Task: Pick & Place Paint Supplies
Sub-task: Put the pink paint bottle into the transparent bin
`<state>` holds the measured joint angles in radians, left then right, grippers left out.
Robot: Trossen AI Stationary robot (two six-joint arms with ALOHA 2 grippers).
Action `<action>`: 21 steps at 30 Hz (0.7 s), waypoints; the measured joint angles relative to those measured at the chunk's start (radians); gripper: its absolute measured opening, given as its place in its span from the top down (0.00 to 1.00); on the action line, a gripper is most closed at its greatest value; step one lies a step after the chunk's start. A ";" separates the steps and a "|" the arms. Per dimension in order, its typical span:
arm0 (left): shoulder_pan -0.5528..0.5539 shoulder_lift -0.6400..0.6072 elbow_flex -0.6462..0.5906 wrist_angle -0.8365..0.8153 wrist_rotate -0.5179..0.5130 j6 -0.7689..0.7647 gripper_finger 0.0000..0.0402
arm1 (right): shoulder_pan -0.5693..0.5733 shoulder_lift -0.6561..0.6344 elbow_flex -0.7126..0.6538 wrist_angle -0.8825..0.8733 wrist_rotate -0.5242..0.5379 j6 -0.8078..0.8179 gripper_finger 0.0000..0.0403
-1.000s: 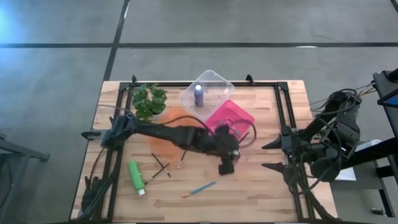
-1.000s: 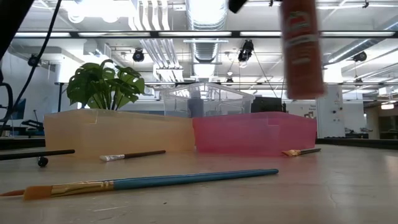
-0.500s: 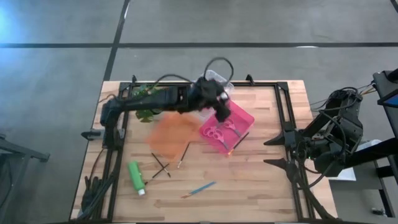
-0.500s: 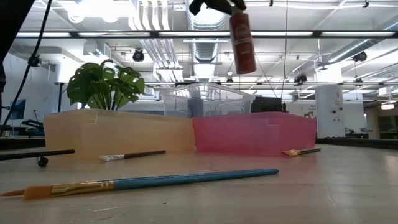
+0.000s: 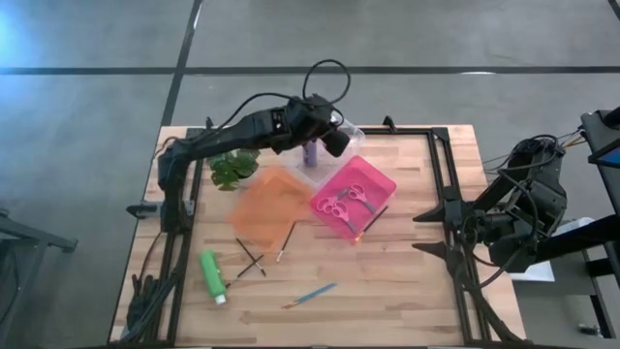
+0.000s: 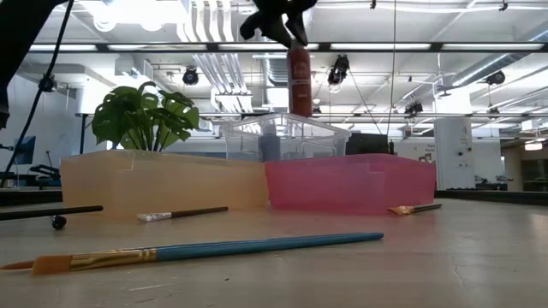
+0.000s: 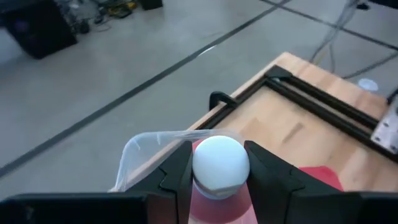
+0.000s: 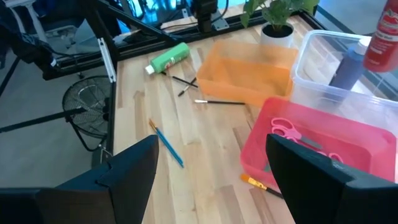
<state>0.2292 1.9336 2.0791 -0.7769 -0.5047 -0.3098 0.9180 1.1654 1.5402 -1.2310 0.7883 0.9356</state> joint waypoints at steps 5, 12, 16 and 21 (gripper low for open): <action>0.013 0.001 -0.063 0.044 -0.016 -0.053 0.70 | 0.000 -0.001 -0.001 0.000 0.000 0.000 0.27; 0.024 0.001 -0.188 0.160 -0.026 -0.110 0.70 | 0.000 -0.001 -0.001 0.001 0.000 0.000 0.27; 0.028 0.001 -0.249 0.220 -0.028 -0.129 0.70 | 0.000 -0.001 -0.003 0.003 0.000 0.011 0.27; 0.034 0.001 -0.318 0.259 -0.027 -0.145 0.70 | 0.000 -0.001 -0.007 0.001 0.000 0.018 0.27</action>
<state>0.2630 1.9347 1.7611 -0.5179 -0.5312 -0.4549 0.9180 1.1648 1.5330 -1.2297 0.7887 0.9540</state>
